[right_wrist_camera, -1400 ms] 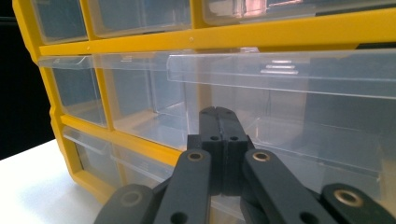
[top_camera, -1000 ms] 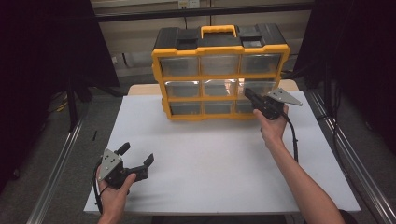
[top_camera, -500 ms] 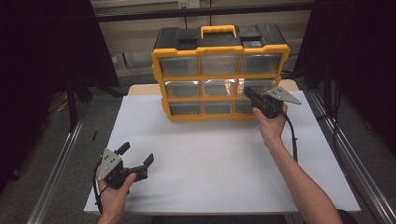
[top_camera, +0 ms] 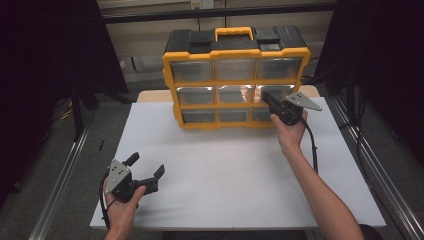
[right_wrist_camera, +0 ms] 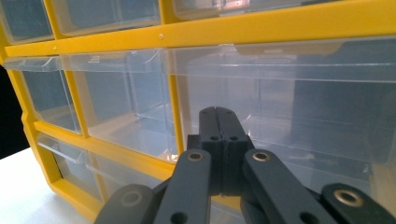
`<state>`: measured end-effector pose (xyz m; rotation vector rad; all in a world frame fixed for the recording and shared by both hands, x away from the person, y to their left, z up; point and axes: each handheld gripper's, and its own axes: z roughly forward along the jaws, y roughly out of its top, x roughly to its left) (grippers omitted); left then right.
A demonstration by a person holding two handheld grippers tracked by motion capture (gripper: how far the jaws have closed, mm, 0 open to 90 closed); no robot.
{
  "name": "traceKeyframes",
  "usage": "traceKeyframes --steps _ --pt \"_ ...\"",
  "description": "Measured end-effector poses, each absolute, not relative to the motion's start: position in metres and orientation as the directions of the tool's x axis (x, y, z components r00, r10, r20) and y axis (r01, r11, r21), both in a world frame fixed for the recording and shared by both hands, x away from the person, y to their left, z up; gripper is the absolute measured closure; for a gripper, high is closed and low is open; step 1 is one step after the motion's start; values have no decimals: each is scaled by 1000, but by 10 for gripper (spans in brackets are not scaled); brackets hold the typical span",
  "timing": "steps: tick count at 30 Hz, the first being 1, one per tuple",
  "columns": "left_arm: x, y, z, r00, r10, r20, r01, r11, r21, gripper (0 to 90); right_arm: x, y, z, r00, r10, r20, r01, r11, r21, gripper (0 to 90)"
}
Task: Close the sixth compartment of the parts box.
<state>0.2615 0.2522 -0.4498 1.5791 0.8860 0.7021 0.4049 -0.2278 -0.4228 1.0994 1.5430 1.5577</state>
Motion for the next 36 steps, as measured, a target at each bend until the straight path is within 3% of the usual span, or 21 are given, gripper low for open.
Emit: traceKeyframes --steps 26,36 --pt "266 251 -451 545 839 -14 170 -93 981 29 408 -224 -420 -381 921 75 100 -39 994 900" --pt "268 251 -452 551 833 -43 181 -69 981 34 403 -226 -418 -419 903 94 115 -50 992 727"
